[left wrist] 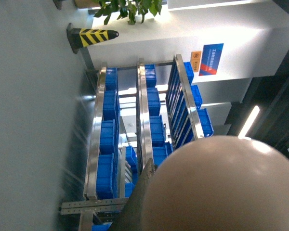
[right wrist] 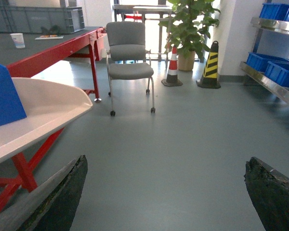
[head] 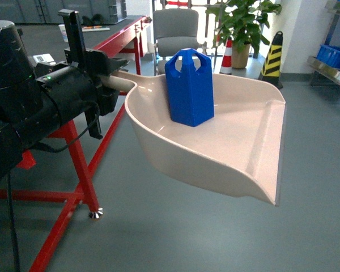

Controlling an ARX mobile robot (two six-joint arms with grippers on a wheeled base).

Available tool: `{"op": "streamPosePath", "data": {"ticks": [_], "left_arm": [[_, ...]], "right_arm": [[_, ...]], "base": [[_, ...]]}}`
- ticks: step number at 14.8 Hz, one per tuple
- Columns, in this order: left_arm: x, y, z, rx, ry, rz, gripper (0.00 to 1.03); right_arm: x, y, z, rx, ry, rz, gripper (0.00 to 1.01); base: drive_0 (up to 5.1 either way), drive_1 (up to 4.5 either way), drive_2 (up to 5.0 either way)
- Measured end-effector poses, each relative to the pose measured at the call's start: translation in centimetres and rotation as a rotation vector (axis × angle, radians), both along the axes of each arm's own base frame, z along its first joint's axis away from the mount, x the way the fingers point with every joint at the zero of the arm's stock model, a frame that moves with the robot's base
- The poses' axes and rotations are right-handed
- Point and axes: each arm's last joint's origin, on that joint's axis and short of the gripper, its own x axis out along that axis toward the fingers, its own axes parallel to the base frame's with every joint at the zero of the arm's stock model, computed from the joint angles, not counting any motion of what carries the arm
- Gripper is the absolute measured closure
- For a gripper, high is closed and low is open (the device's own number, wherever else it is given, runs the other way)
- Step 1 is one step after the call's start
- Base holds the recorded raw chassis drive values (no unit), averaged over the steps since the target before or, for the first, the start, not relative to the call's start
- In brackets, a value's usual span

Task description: Place part in tray to right shelf

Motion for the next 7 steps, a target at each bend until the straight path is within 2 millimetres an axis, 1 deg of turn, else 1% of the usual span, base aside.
{"op": "streamPosePath", "data": {"ticks": [7], "left_arm": [[-0.03,-0.08,0.04,-0.001,-0.004,-0.006,0.91]], "right_arm": [[0.02,0.0,0.07,0.0,-0.006,0.0,0.03]], "base": [[0.1,4.43,-4.2]]}}
